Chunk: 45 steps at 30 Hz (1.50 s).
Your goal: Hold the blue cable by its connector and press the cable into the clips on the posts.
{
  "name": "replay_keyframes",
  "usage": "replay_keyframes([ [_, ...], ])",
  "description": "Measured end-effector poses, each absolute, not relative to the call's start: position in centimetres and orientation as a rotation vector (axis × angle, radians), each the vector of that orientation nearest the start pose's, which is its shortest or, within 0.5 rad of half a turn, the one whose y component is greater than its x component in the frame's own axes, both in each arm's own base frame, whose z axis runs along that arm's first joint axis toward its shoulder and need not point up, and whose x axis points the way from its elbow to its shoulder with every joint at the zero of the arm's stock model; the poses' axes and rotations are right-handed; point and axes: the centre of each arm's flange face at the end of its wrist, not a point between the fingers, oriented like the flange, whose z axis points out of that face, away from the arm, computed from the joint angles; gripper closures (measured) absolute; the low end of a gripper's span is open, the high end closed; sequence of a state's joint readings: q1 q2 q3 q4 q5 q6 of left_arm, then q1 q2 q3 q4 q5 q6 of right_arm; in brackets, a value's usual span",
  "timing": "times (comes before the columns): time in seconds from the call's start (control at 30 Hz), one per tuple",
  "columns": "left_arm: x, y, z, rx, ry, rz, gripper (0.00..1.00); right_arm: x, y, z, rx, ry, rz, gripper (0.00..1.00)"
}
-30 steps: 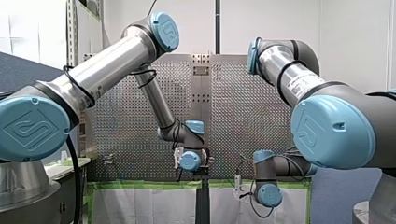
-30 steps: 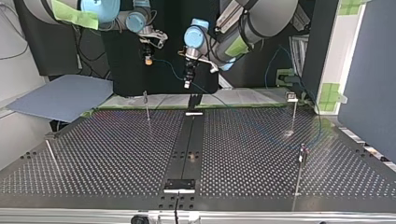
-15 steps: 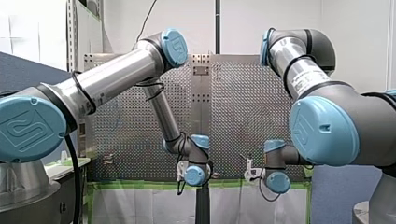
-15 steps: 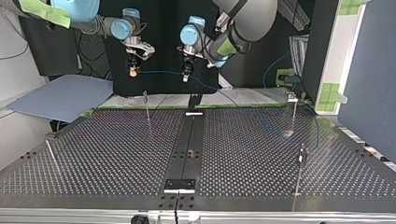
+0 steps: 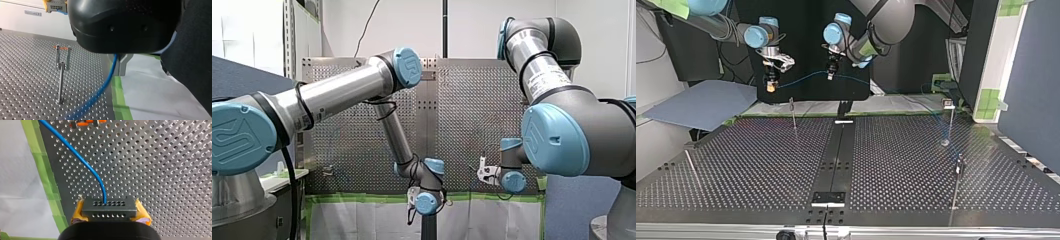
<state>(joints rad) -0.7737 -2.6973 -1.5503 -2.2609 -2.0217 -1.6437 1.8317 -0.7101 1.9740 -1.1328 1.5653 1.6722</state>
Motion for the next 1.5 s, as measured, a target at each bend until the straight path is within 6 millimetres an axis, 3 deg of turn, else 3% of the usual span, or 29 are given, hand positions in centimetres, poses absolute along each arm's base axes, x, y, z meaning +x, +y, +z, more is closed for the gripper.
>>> replay_keyframes([
  [0.5,40.6,-53.9,-9.8,0.251,1.732,-0.249,1.0,25.2,-48.5,-8.6,1.493,-1.291,1.336,1.0],
  [1.03,42.5,-55.2,-8.4,0.224,1.698,-0.264,1.0,23.9,-54.2,-7.2,1.458,-1.304,1.33,1.0],
  [1.5,44.3,-56.8,-6.6,0.209,1.674,-0.283,1.0,23.0,-56.7,-6.3,1.447,-1.304,1.344,1.0],
])
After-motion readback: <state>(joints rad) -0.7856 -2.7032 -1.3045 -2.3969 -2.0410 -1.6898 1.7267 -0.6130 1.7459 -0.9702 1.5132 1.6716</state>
